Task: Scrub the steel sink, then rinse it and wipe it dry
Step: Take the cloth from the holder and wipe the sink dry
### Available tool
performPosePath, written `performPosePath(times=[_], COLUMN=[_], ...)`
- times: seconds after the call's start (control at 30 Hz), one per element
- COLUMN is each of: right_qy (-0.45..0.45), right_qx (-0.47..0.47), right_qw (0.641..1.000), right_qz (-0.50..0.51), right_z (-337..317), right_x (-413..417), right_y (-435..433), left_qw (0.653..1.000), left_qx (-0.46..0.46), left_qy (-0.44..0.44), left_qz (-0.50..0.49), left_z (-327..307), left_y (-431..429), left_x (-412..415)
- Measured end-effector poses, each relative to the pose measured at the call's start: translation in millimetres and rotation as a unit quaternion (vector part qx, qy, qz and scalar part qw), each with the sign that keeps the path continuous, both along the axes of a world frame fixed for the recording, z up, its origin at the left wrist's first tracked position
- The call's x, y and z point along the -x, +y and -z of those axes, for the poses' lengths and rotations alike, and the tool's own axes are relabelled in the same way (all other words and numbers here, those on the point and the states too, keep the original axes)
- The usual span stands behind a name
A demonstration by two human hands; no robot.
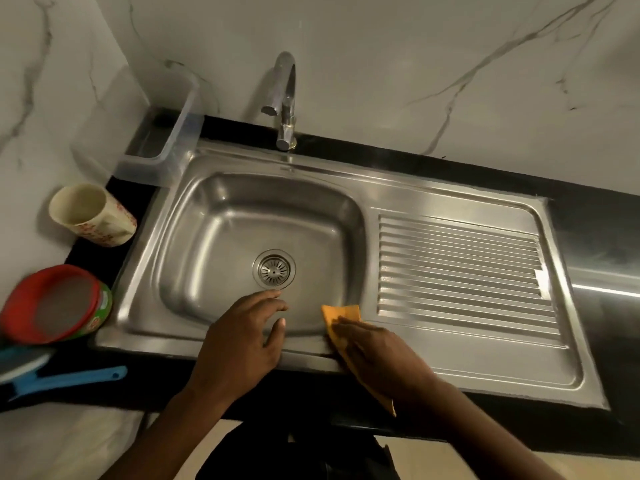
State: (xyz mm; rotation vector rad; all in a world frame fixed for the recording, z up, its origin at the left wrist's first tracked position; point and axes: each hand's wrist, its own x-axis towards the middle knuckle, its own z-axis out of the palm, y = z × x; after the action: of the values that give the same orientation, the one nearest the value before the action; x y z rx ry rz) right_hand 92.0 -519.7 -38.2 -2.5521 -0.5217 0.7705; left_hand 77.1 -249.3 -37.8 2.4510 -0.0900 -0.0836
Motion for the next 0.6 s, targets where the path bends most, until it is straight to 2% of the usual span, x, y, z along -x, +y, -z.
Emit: performPosePath(times=[0.1,0.2,0.37,0.6], right_qy=[-0.023,-0.069,-0.072,-0.011], right_qx=[0.030,0.108,0.104,0.015], right_qw=[0.986,0.937,0.910,0.932], right_qz=[-0.164,-0.325,-0.394,-0.362], right_z=[4.3,13.8,32.8,56.4], right_x=[-22.6,-40.1,-42.3,-35.6], right_y=[-34.4,-60.2,-43.6,41.0], left_qw=[1.000,0.997,0.993,0.989], left_qx=[-0.001,-0.001,-0.012,-0.002], left_qy=[-0.001,-0.001,0.012,0.047], left_qz=[-0.025,-0.071,-0.115,-0.140], left_z=[-1.7,-5.4,-8.2,-14.4], left_y=[3.6,3.2,-8.2,-11.1], left_x=[11.2,23.4,46.3,61.2])
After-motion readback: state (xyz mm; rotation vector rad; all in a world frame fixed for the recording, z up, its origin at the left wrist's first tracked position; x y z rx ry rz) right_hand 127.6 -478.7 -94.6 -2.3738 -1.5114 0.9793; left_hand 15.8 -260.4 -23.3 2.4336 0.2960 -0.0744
